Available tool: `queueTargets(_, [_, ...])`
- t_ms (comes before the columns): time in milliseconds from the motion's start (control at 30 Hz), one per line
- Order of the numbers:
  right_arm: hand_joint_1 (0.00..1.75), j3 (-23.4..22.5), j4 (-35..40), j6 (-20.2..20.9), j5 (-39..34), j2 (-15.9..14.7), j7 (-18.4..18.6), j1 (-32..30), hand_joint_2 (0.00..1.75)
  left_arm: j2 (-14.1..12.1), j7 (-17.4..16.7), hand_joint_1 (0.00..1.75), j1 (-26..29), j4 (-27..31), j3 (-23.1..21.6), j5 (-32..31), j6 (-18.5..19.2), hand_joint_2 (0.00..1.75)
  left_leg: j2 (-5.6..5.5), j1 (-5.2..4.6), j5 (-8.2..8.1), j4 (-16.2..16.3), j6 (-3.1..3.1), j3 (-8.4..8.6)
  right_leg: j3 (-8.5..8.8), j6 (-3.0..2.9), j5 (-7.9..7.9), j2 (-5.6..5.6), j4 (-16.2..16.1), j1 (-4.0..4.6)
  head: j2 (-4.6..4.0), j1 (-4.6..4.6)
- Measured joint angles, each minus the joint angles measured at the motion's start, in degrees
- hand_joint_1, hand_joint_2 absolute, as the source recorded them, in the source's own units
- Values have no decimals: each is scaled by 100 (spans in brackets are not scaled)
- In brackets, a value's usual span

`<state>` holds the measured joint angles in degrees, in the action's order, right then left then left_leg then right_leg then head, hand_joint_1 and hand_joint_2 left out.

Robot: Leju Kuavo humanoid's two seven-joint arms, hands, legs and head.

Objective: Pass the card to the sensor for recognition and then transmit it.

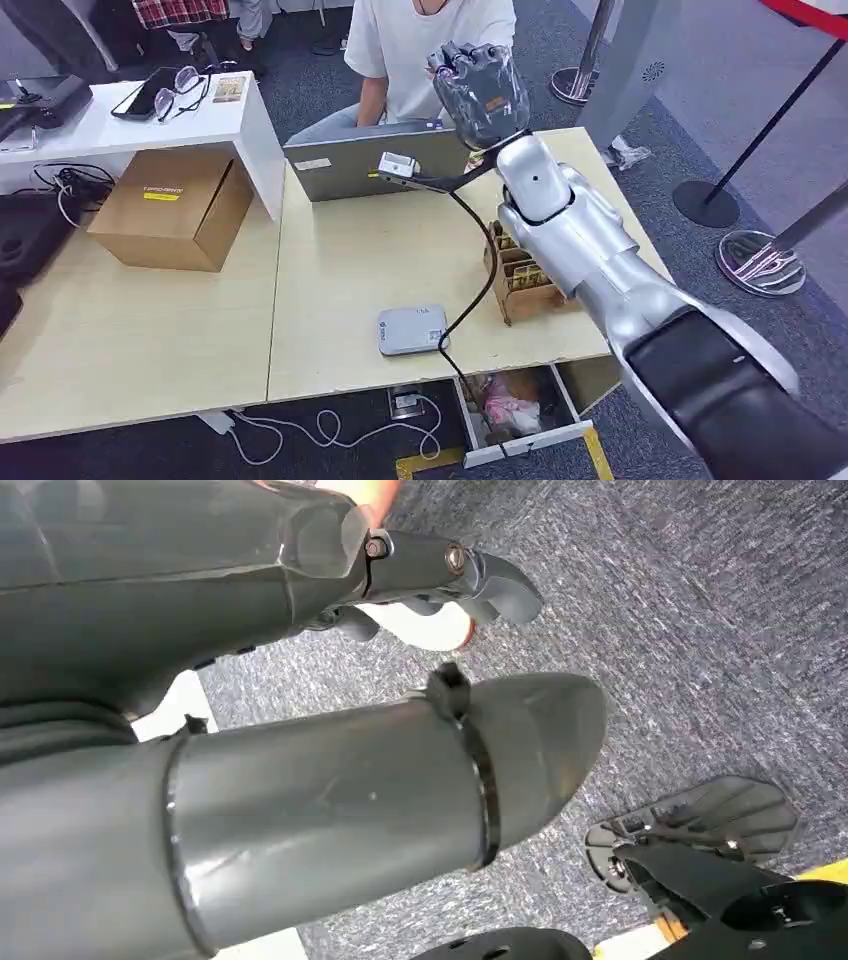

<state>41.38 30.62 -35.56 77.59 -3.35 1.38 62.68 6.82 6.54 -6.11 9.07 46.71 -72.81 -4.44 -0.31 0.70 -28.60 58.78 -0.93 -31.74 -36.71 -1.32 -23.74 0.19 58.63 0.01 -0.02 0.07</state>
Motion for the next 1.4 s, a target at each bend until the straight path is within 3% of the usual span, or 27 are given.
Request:
queueTargets(133, [175,44,-197,48,-81,112,-13,20,175,-15,-37,0,1,0,2,39,-22,0,0,0,2,0,2,0,0,0,1,0,0,0,0,0])
queueTargets(167, [141,57,-234,61,-105,129,-29,27,175,-17,-40,0,2,0,2,46,-28,0,0,0,2,0,2,0,0,0,1,0,0,0,0,2])
queueTargets(200, [9,66,-260,66,-120,147,-33,32,175,-20,-46,0,3,0,2,48,-33,0,0,0,2,0,2,0,0,0,1,0,0,0,0,0])
queueTargets(233, [0,74,-291,81,-120,158,-35,38,175,-22,-46,0,4,0,4,52,-33,0,0,0,2,0,2,0,0,-1,2,0,0,0,0,0])
queueTargets(967, [0,118,-621,114,-172,249,28,128,175,-26,-55,0,5,0,4,55,-52,0,0,0,2,0,2,0,0,-2,3,0,0,0,0,0])
queueTargets(1000, [0,118,-621,103,-208,250,26,128,0,-26,-55,0,5,0,4,55,-57,0,0,0,2,0,2,0,0,-2,3,0,0,0,0,0])
queueTargets(1167, [0,17,-544,-59,-1041,265,-366,77,0,-26,-55,0,18,-2,9,96,-90,0,0,0,2,0,2,1,0,-2,3,0,0,0,0,0])
queueTargets(1267, [0,-180,-269,-155,-1780,278,-803,-73,0,-24,-42,0,33,-2,11,118,-114,0,0,0,2,0,1,2,0,-2,3,0,0,0,0,0])
queueTargets(1400, [0,-372,575,135,-3052,206,-1339,-551,0,-22,26,0,69,0,20,173,-181,0,0,0,1,0,1,4,-1,-2,2,1,-2,1,0,2])
